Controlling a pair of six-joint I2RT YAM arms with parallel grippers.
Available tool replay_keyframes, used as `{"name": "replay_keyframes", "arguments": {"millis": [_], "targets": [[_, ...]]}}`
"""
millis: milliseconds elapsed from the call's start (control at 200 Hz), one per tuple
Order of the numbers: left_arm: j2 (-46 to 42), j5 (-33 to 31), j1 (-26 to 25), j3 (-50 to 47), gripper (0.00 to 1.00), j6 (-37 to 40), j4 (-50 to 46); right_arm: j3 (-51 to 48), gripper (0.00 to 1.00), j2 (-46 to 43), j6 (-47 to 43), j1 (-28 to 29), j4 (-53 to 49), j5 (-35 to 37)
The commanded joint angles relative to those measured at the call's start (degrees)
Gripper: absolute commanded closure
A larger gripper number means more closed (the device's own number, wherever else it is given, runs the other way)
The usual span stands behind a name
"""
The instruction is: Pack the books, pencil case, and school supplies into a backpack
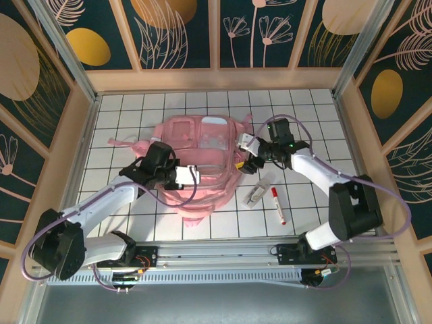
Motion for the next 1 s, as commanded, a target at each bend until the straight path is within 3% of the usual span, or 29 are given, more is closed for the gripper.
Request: {"name": "replay_keyframes", "arguments": {"millis": [0,310,596,786,991], "targets": [[-2.3,11.5,1.8,0.3,1.00,1.9,3.9,2.8,0.21,2.7,-8.7,1.1,-2.1,-2.9],[-5.1,16.2,2.9,-1.5,1.00,1.8,3.7,1.0,0.29,6.1,-10.1,6.3,3.8,-4.5],[-6.5,15.9,3.3,-2.4,1.00,0.9,5.4,1.5,0.53,8.5,-7.6,6.9,0.5,-6.0],[-6.5,15.0,3.6,-2.7,1.00,0.2,6.7,-1.0,0.48,6.2,-2.9,6.2,2.1,-7.0],[-6.3,14.8,3.7,-3.2,1.00,-0.2,7.7,-2.1,0.51,6.0,-2.4,7.0,0.9,-7.6]]}}
